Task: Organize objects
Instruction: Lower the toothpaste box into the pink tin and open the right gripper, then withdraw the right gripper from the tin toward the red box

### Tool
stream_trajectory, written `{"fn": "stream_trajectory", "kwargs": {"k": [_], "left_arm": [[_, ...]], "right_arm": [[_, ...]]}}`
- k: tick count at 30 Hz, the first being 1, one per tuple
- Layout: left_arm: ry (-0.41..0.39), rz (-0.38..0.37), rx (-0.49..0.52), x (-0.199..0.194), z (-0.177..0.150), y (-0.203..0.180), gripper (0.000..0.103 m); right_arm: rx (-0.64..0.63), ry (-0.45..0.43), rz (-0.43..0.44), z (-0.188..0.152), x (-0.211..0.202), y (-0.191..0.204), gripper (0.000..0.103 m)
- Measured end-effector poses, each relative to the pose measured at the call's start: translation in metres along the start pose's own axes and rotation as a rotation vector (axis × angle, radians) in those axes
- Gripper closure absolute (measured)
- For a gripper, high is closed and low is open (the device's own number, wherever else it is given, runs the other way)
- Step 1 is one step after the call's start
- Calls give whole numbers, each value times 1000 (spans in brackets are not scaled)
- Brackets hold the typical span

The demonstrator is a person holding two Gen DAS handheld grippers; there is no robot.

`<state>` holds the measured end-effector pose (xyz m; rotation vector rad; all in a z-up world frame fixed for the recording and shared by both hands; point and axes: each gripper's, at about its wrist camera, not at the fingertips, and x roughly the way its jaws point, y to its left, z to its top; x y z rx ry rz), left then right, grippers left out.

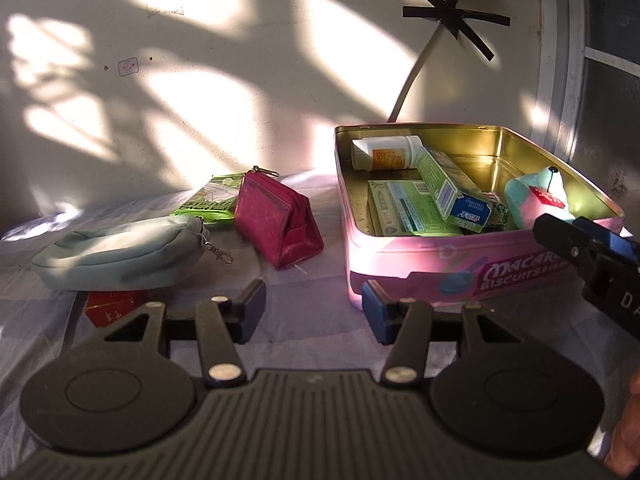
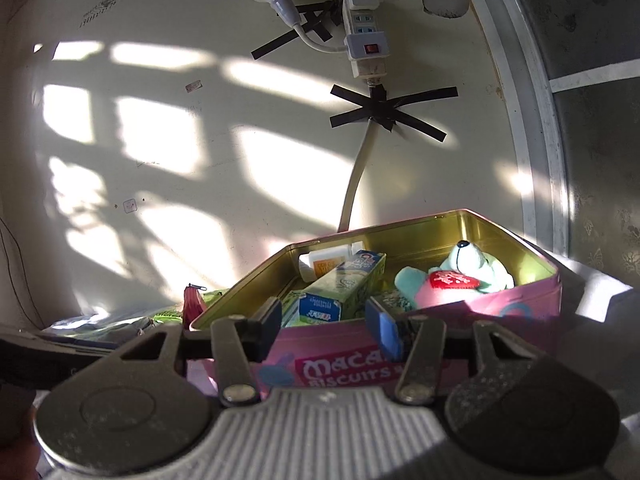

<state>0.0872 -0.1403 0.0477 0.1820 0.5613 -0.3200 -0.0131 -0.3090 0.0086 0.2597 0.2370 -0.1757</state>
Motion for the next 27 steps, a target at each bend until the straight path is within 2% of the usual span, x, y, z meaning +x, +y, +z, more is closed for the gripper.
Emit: {"fn": "stream_trajectory", "kwargs": {"k": [3, 12, 27], "left_arm": [[0, 8, 1, -3, -7, 3, 44], [20, 45, -4, 3, -28, 17, 44], [48, 78, -40, 19, -50, 36, 42]], "right_arm": [[-32, 15, 17, -7, -5, 11, 52], [-83, 118, 57, -32, 6, 33, 52], [-71, 184, 64, -35, 17, 32, 50]]}}
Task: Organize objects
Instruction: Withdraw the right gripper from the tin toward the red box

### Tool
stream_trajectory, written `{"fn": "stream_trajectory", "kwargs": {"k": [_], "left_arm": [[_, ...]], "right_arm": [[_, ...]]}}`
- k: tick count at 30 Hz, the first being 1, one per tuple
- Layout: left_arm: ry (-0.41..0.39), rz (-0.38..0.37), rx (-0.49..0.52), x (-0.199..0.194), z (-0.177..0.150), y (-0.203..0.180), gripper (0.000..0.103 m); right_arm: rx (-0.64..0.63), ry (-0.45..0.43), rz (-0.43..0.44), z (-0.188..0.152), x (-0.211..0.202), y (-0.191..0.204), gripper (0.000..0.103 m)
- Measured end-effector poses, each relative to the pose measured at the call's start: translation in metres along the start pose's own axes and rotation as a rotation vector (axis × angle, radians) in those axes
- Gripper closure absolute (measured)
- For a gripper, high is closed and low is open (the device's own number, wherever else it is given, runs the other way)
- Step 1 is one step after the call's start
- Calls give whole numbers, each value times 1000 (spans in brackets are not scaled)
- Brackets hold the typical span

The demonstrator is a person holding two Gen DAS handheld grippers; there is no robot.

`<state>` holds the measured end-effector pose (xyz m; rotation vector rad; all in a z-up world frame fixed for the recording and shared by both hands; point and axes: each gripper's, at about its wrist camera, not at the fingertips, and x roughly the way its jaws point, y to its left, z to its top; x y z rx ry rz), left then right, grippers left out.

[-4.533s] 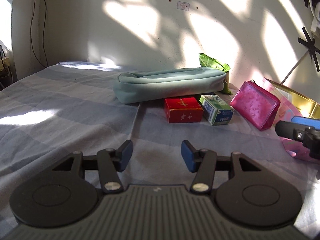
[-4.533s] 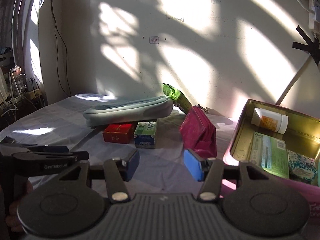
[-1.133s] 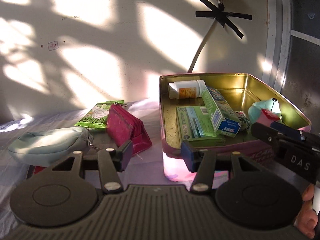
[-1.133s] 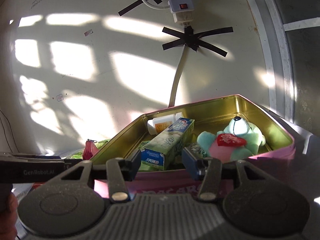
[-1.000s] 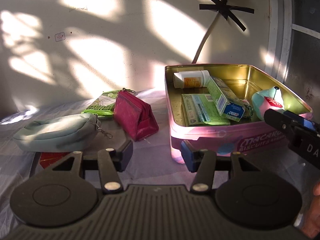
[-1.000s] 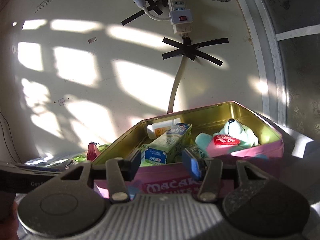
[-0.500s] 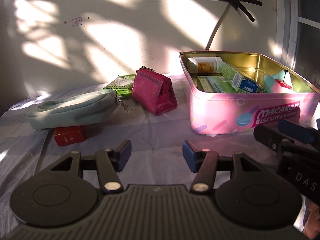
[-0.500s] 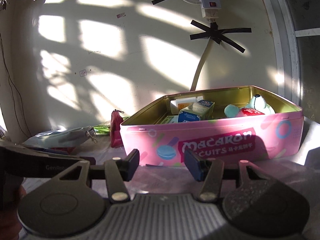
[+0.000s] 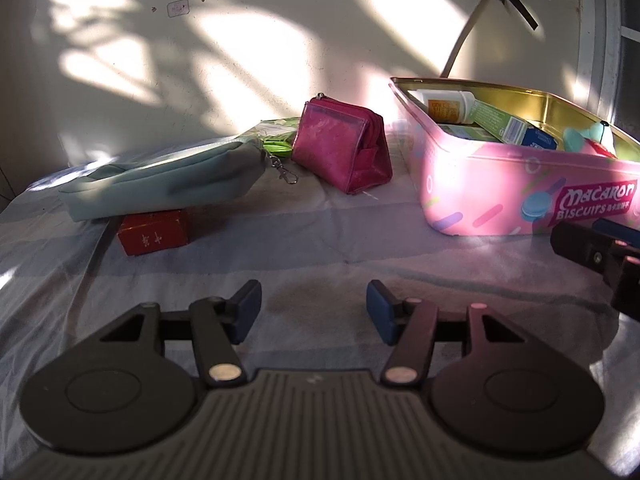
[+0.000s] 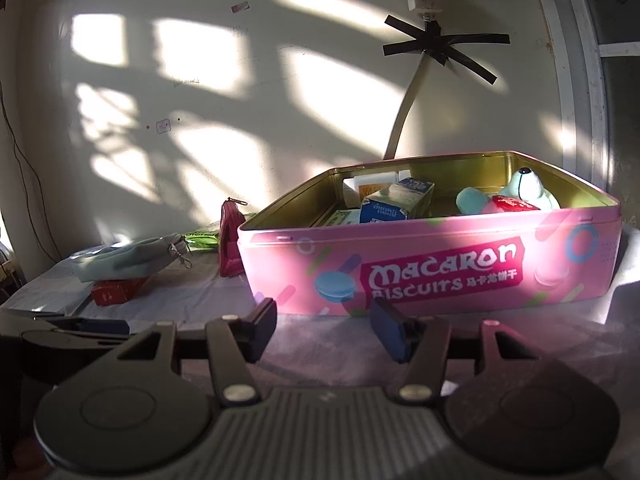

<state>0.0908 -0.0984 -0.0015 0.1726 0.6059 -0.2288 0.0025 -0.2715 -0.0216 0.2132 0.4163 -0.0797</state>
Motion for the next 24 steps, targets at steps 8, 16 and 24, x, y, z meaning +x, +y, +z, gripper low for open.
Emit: {"fn": "stream_trajectory", "kwargs": {"k": [8, 16, 24], "left_arm": [[-10, -18, -11, 1, -2, 1, 42], [-12, -25, -14, 1, -3, 1, 41], [-13, -30, -18, 0, -4, 1, 41]], "right_arm": [[-20, 21, 6, 0, 3, 3, 46], [-24, 29, 7, 0, 5, 4, 44], [-28, 30, 2, -1, 6, 4, 43]]}}
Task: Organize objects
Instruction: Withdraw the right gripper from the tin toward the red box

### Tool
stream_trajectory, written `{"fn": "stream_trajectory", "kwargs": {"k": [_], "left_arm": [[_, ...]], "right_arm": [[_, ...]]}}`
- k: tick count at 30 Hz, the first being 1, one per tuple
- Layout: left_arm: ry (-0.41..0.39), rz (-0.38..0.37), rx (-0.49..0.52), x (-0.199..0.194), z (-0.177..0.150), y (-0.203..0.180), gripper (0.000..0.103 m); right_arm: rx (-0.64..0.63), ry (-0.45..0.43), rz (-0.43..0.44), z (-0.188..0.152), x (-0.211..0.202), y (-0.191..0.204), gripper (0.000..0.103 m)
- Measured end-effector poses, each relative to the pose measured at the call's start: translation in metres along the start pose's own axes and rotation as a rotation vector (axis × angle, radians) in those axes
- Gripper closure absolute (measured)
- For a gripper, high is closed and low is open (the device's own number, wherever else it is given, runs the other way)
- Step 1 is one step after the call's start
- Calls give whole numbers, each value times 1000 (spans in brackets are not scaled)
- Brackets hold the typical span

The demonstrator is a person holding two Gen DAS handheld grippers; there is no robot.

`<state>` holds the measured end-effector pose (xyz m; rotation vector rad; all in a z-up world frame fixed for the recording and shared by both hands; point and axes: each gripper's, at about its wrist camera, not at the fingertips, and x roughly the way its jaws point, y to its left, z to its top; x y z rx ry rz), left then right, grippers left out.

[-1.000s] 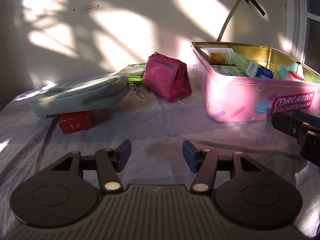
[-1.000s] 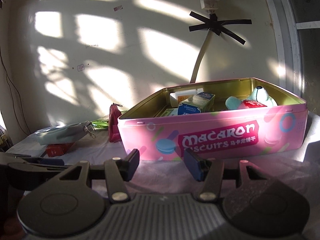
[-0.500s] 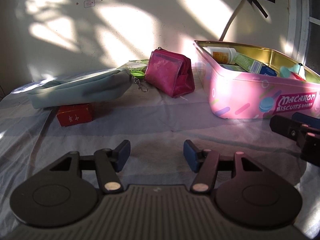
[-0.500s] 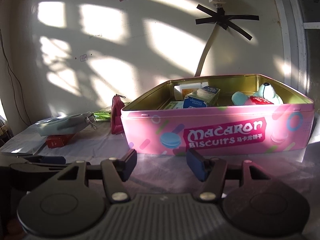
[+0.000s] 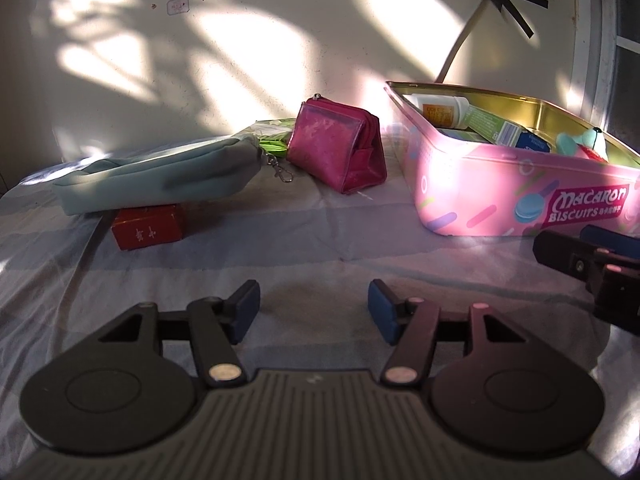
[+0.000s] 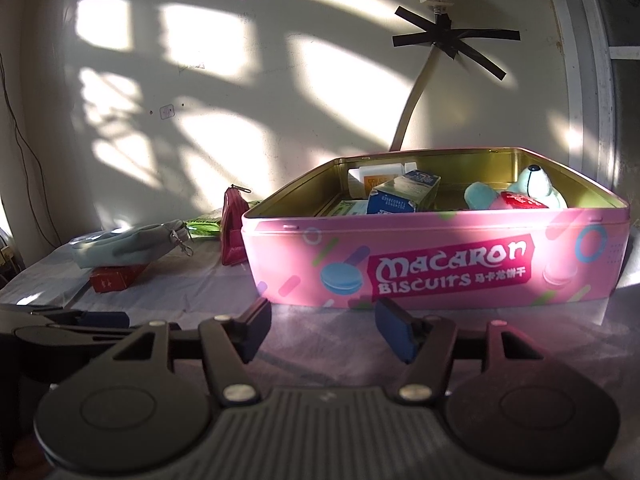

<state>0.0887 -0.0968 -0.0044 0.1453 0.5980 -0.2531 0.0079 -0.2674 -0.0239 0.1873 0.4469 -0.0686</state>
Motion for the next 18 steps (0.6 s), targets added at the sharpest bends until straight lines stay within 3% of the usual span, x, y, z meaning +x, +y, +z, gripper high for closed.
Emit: {"fn": "stream_trajectory", "kwargs": {"k": [13, 18], "left_arm": [[8, -37, -39, -4, 0, 14, 41], [-45, 26, -64, -15, 3, 55, 40]], "right_arm": [[-80, 11, -29, -1, 3, 15, 43], [-181, 19, 60, 5, 6, 45, 43]]}}
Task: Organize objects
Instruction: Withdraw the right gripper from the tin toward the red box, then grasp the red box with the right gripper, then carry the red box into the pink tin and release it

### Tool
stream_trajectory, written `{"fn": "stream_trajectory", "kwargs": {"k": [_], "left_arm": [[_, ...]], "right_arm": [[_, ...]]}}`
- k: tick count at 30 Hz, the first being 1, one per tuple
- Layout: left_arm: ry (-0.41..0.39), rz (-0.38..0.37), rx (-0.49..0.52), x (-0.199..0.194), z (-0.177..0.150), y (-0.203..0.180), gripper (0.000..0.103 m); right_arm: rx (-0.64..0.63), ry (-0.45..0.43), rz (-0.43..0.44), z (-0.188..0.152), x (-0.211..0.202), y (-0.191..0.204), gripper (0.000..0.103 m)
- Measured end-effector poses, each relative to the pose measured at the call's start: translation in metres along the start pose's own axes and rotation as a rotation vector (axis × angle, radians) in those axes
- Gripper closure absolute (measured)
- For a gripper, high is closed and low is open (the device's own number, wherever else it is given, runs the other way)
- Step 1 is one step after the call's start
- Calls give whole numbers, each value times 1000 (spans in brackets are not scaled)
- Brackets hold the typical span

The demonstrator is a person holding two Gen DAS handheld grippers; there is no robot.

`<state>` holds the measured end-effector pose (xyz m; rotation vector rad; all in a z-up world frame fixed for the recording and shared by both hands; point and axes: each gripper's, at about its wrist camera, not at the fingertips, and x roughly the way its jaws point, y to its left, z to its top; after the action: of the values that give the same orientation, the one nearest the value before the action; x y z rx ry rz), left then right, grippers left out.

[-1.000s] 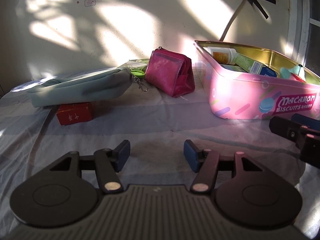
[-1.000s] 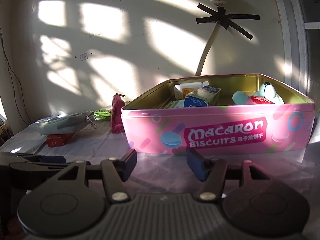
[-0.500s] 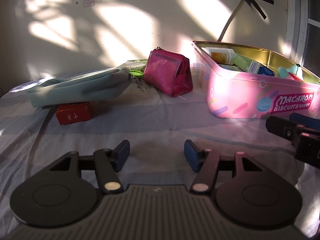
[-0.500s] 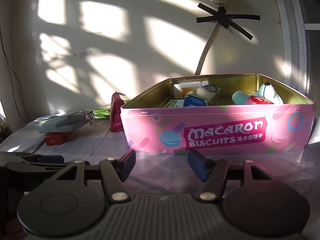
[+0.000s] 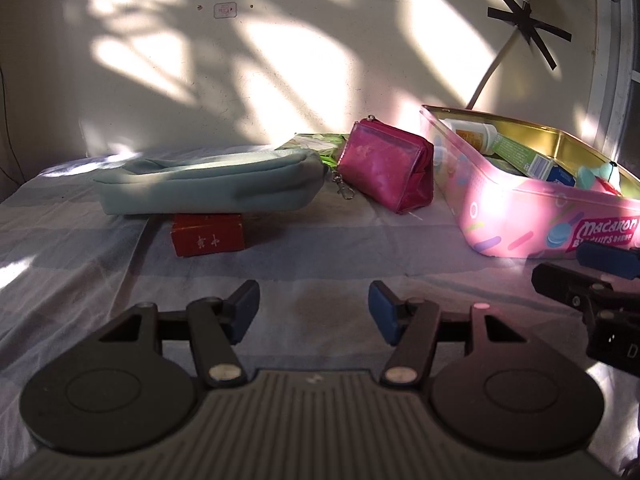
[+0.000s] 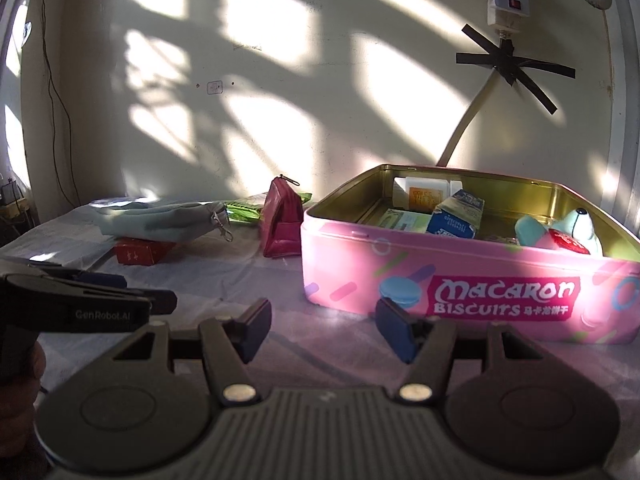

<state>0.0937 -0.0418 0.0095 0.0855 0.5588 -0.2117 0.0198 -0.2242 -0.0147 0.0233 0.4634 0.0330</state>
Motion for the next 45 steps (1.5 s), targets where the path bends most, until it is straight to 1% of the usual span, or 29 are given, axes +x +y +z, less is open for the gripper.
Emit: {"fn": "stream_trajectory", "kwargs": {"k": [3, 6, 7, 8, 9, 10, 11, 12, 13, 15, 18, 20, 21, 22, 24, 26, 29, 30, 33, 35, 36, 37, 39, 40, 43, 45], "left_arm": [[-48, 134, -38, -3, 3, 42, 36], [-74, 265, -95, -1, 1, 77, 36], [-84, 300, -126, 0, 0, 87, 36], [-93, 342, -186, 0, -1, 99, 36], [-90, 360, -254, 0, -1, 109, 36], [-95, 356, -327, -1, -1, 121, 36], [-106, 361, -368, -2, -1, 127, 36], [-113, 384, -407, -4, -1, 133, 36], [-115, 398, -435, -5, -1, 136, 36], [-114, 394, -470, -5, -1, 141, 36], [-118, 395, -476, -3, -1, 142, 33], [-119, 391, -461, -2, -1, 141, 31], [-123, 392, -453, -3, -1, 140, 31], [-125, 389, -444, -3, -2, 139, 30], [-122, 383, -433, -3, -2, 138, 30], [-121, 376, -425, -2, -2, 137, 30], [-121, 355, -397, -2, -1, 134, 30], [-122, 345, -382, -2, -1, 131, 30], [-130, 299, -315, -3, -1, 120, 31], [-124, 261, -255, -3, 0, 106, 31], [-111, 225, -238, -3, 0, 99, 31], [-89, 169, -231, -3, 1, 92, 31], [-46, 54, -227, -5, 4, 77, 31], [-14, -25, -222, -5, 6, 64, 31], [80, -189, -201, -2, 10, 30, 31], [130, -267, -178, -2, 10, 9, 31]], "right_arm": [[-69, 19, 80, 11, 12, 25, 42], [-97, 57, 172, 25, 34, 53, 40], [-102, 72, 202, 30, 44, 64, 39], [-109, 82, 221, 33, 51, 73, 39], [-123, 97, 243, 37, 63, 88, 39], [-130, 111, 259, 40, 73, 100, 37], [-132, 121, 273, 42, 82, 109, 35], [-130, 130, 288, 46, 94, 121, 27], [-125, 132, 296, 48, 103, 130, 21], [-113, 139, 306, 54, 121, 148, 18], [-121, 179, 306, 58, 149, 174, 14], [-154, 186, 254, 58, 164, 189, 17], [-168, 200, 216, 58, 173, 194, 27], [-150, 216, 207, 59, 177, 193, 36], [-110, 230, 224, 59, 176, 182, 39], [-147, 228, 227, 52, 161, 171, 41], [-171, 226, 268, 34, 124, 142, 42], [-177, 223, 269, 28, 109, 131, 42], [-144, 216, 248, 9, 64, 95, 42], [-99, 208, 209, -3, 39, 70, 42], [-79, 199, 186, -9, 28, 60, 42], [-65, 182, 159, -13, 17, 51, 41], [-34, 176, 113, -20, 4, 36, 39], [-8, 171, 109, -22, -1, 30, 34], [65, 159, 110, -23, -7, 14, 33], [91, 163, 120, -22, -5, 9, 33]]}}
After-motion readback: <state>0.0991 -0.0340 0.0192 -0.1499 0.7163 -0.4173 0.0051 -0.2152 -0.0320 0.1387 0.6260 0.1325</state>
